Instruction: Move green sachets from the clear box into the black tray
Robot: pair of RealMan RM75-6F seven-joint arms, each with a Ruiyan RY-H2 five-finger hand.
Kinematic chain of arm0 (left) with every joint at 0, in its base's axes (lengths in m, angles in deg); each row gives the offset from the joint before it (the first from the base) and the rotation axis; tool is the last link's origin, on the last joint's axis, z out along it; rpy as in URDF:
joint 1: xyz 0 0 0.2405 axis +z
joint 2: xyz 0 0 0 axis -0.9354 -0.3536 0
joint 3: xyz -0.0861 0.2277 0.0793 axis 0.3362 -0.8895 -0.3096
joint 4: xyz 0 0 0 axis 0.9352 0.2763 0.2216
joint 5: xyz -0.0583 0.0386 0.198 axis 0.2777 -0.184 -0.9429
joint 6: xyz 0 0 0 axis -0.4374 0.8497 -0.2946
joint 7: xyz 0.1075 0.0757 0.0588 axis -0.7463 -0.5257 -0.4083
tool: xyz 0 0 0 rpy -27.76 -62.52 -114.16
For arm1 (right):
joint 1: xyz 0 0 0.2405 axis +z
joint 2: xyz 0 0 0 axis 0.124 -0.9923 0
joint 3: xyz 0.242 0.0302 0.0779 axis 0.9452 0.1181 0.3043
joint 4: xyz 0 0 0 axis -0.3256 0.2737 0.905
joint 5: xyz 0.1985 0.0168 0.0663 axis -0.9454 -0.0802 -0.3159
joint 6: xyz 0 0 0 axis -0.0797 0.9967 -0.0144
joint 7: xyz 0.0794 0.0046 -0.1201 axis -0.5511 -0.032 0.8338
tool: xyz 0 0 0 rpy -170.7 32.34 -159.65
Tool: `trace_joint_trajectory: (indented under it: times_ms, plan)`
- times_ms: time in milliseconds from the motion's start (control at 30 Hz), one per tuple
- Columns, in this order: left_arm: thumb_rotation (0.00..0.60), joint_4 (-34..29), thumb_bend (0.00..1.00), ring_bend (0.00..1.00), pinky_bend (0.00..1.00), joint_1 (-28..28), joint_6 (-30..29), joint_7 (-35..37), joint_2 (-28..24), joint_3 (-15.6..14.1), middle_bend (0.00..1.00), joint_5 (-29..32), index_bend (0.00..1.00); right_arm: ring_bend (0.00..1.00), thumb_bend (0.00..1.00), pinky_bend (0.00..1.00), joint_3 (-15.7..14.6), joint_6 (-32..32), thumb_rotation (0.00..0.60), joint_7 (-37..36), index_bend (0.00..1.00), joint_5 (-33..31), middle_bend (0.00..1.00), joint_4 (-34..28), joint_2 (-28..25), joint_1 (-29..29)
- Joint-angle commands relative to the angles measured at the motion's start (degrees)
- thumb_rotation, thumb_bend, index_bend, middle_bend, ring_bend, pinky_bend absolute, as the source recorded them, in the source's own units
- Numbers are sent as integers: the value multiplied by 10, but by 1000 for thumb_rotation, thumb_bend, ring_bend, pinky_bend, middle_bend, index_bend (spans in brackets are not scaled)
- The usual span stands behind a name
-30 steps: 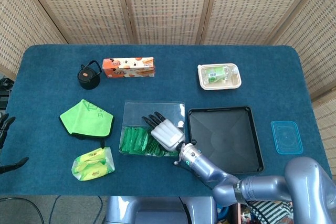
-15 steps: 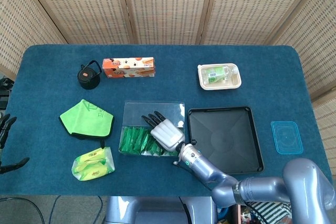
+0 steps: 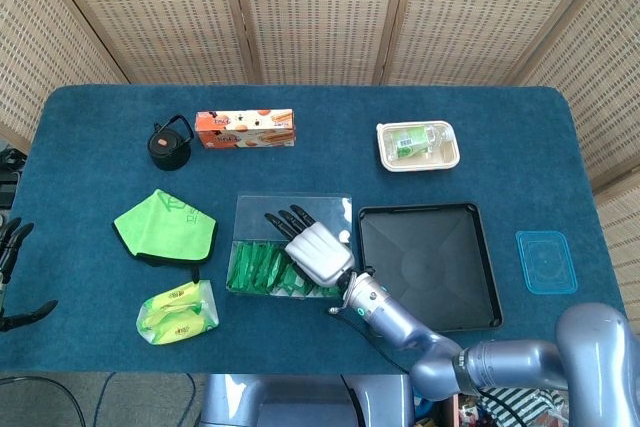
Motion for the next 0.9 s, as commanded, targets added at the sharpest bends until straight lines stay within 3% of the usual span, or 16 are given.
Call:
trace_joint_trajectory:
  times_ms: [33,400,500,667,900]
  plan:
    - [600,1,132,0,0,-1,3,0,1,0,0,2,0,0,655,0,15,19,600,7,643,11,80,-42,-35,-5]
    - [600,2,132,0,0,-2,3,-5,4,2,0,7,0,0,656,0,49,75,600,28,659,16,84,-167,-171,-41]
    - [600,0,133,0,0,0,-1,-10,4,0,0,1,0,0,659,0,50,109,600,4,658,21,84,-198,-235,-81]
    - [600,-5,132,0,0,3,-8,-16,5,-3,0,-8,0,0,659,0,13,117,600,-71,659,71,84,-194,-304,-143]
    - [600,-8,133,0,0,4,-13,-20,5,-6,0,-16,0,0,661,0,-48,128,600,-172,659,150,84,-122,-328,-211]
